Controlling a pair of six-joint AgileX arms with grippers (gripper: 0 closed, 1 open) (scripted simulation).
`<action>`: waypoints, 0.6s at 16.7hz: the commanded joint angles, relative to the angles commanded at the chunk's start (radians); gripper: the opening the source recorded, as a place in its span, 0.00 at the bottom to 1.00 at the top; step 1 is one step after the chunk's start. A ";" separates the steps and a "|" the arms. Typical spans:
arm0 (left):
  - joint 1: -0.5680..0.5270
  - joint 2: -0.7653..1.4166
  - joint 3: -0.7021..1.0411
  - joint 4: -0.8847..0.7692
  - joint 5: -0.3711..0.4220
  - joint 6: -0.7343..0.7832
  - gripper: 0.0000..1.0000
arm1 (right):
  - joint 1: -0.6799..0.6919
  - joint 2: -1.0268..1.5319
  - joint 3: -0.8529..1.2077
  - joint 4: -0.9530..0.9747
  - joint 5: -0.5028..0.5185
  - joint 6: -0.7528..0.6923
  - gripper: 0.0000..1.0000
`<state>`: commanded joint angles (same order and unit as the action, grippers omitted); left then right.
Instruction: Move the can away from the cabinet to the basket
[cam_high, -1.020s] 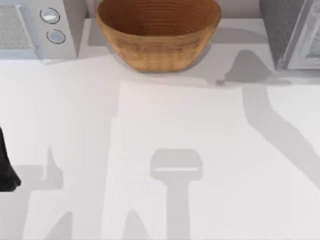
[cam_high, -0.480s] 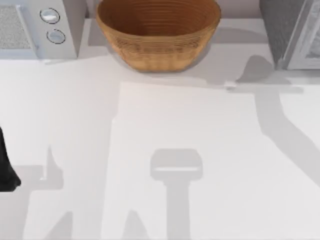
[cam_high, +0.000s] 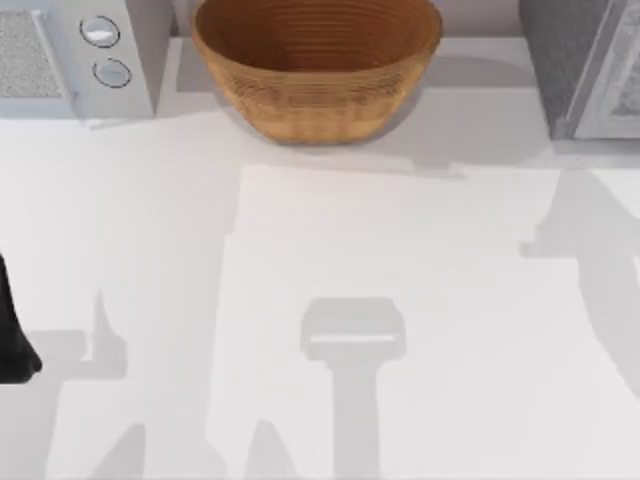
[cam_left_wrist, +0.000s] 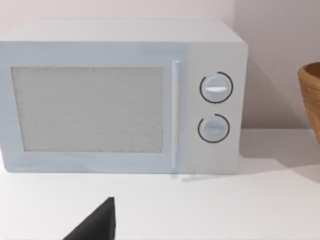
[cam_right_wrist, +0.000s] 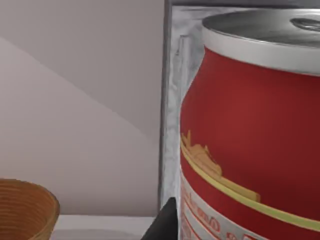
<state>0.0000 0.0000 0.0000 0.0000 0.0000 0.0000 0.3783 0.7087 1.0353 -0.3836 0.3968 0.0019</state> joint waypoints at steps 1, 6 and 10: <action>0.000 0.000 0.000 0.000 0.000 0.000 1.00 | -0.038 -0.070 -0.120 0.037 -0.039 -0.001 0.00; 0.000 0.000 0.000 0.000 0.000 0.000 1.00 | -0.217 -0.403 -0.656 0.217 -0.226 -0.003 0.00; 0.000 0.000 0.000 0.000 0.000 0.000 1.00 | -0.327 -0.612 -0.931 0.331 -0.343 -0.002 0.00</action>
<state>0.0000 0.0000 0.0000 0.0000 0.0000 0.0000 0.0509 0.0971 0.1042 -0.0528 0.0540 -0.0004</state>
